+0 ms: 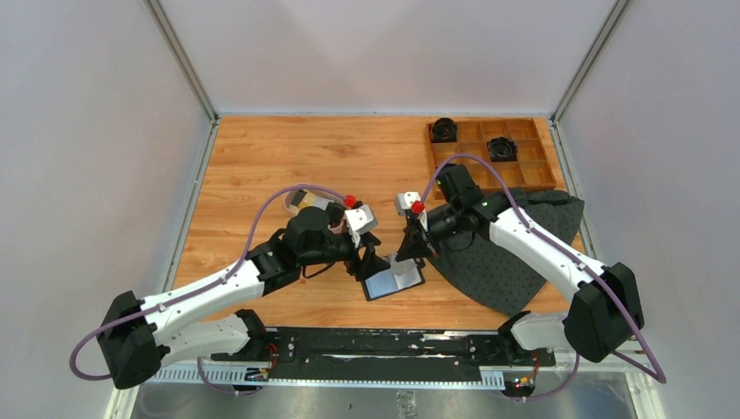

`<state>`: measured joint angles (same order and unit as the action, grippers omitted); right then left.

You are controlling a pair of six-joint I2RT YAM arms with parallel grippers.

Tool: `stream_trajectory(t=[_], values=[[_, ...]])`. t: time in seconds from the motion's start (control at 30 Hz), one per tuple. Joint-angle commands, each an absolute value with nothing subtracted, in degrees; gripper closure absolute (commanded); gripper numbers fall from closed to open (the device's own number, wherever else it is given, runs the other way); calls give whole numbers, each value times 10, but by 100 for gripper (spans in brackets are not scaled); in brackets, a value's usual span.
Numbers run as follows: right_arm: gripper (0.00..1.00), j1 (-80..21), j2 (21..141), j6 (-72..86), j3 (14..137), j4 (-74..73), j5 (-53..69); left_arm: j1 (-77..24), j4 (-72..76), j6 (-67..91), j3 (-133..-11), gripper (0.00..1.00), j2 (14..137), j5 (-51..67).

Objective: Put the credit cards into the card holder
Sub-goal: Insert the credit card into the card holder.

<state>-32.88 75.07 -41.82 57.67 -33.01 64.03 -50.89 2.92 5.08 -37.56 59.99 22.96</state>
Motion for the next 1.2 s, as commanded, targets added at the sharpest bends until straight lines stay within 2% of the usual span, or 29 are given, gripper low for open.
stream_trajectory(t=[0.0,0.03,0.07,0.2,0.27,0.37,0.47,0.67,0.83,1.07,1.13,1.17], values=[[100,-314,744,-418,579,-354,681,-512,50,84,-353,21,534,162],[100,-306,744,-407,579,-350,693,-512,57,99,-340,9,515,147],[100,-296,743,-388,578,-340,706,-511,67,115,-326,1,494,131],[100,-254,737,-231,546,-226,741,-504,135,191,-259,0,424,95],[100,-228,730,-112,515,-99,758,-496,175,228,-232,0,413,109],[100,-207,723,36,479,34,754,-492,240,290,-207,0,437,116],[100,-202,723,115,468,80,733,-488,326,353,-191,3,488,122],[100,-197,725,194,453,135,722,-486,376,389,-218,18,579,127],[100,-197,731,212,449,150,727,-481,420,405,-234,39,636,147],[100,-197,736,216,448,156,733,-464,569,463,-230,52,724,207],[100,-198,737,217,447,156,733,-460,597,477,-233,63,747,225],[100,-197,738,216,447,156,733,-458,609,483,-235,73,756,233]])
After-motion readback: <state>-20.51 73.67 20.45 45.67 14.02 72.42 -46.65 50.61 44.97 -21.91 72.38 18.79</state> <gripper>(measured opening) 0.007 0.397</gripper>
